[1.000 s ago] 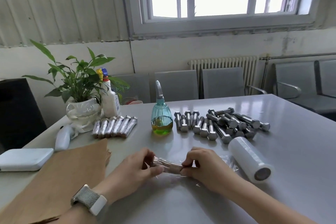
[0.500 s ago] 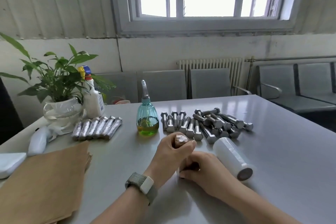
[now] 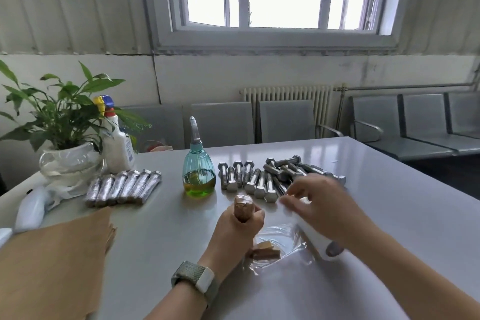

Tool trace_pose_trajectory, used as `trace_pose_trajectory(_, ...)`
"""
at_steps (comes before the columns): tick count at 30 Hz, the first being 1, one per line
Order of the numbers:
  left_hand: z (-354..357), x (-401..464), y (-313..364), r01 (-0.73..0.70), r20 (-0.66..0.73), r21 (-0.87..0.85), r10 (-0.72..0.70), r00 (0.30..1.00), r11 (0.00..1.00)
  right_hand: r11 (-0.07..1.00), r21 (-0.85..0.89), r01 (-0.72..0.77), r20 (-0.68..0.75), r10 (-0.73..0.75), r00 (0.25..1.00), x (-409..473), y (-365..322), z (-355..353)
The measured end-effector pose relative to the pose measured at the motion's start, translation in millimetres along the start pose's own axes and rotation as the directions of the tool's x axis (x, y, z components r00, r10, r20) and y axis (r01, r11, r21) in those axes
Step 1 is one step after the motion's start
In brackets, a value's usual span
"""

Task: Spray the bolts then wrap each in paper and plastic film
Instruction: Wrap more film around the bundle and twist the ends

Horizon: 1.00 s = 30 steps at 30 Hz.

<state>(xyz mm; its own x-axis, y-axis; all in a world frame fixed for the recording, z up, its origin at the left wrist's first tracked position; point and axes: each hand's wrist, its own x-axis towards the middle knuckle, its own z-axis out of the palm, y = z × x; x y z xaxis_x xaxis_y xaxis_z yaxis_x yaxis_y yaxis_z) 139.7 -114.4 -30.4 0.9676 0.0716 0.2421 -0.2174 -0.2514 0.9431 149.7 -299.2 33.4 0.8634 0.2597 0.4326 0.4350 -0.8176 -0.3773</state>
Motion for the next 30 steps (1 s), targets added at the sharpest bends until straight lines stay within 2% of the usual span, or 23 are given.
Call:
trace_pose_trajectory(1, 0.4, -0.5, -1.2, 0.005, 0.002, 0.011, -0.005, 1.000, 1.000, 0.990, -0.113, -0.090, 0.012, 0.092, 0.996, 1.3, 9.2, -6.0)
trace_pose_trajectory(3, 2.6, 0.1, -3.3, 0.011, 0.008, 0.025, -0.011, 1.000, 1.000, 0.916, -0.328, -0.232, 0.185, 0.303, 0.935, 1.2, 24.6, -9.3)
trace_pose_trajectory(5, 3.0, 1.3, -4.8, 0.028, -0.003, 0.061, -0.027, 1.000, 0.998, 0.897, -0.320, -0.304, 0.374, 0.414, 0.830, -0.7, 30.4, -3.2)
trace_pose_trajectory(8, 3.4, 1.8, -5.6, 0.048, 0.021, 0.102, -0.050, 0.999, 0.994, 0.890, -0.106, -0.444, 0.455, 0.440, 0.774, -0.9, 29.0, -2.1)
trace_pose_trajectory(9, 3.8, 1.6, -4.9, 0.056, 0.036, 0.105, -0.060, 0.998, 0.993, 0.845, 0.030, -0.533, 0.472, 0.458, 0.753, 0.1, 26.1, -4.8)
trace_pose_trajectory(11, 5.8, 1.6, -3.3, 0.118, 0.059, -0.025, -0.116, 0.991, 0.993, 0.675, 0.304, -0.673, 0.535, 0.463, 0.707, 3.6, 20.7, -13.5)
trace_pose_trajectory(12, 6.9, 1.8, -2.0, 0.160, 0.074, -0.115, -0.152, 0.986, 0.980, 0.594, 0.409, -0.692, 0.558, 0.438, 0.705, 7.1, 17.7, -17.9)
trace_pose_trajectory(13, 8.0, 1.1, -0.8, 0.182, 0.080, -0.153, -0.172, 0.982, 0.971, 0.560, 0.462, -0.688, 0.574, 0.403, 0.713, 10.1, 13.2, -22.0)
trace_pose_trajectory(15, 8.4, -1.0, 1.0, 0.155, 0.085, -0.119, -0.145, 0.986, 0.981, 0.561, 0.494, -0.664, 0.596, 0.338, 0.728, 15.1, 1.1, -25.9)
trace_pose_trajectory(18, 4.8, -5.1, 4.3, 0.134, 0.157, -0.197, -0.104, 0.982, 0.971, 0.537, 0.514, -0.669, 0.605, 0.326, 0.727, 22.2, -13.6, -23.7)
trace_pose_trajectory(22, -1.0, -8.0, 10.4, 0.080, 0.223, -0.102, -0.056, 0.973, 0.992, 0.464, 0.557, -0.689, 0.616, 0.325, 0.717, 28.6, -24.9, -20.6)
trace_pose_trajectory(27, -5.9, -10.8, 11.7, 0.034, 0.167, -0.081, -0.020, 0.986, 0.996, 0.435, 0.601, -0.670, 0.593, 0.319, 0.739, 31.2, -28.5, -20.3)
trace_pose_trajectory(30, -17.4, -11.5, 14.5, -0.004, 0.143, -0.117, 0.021, 0.989, 0.993, 0.382, 0.633, -0.673, 0.601, 0.305, 0.739, 32.0, -27.1, -23.6)
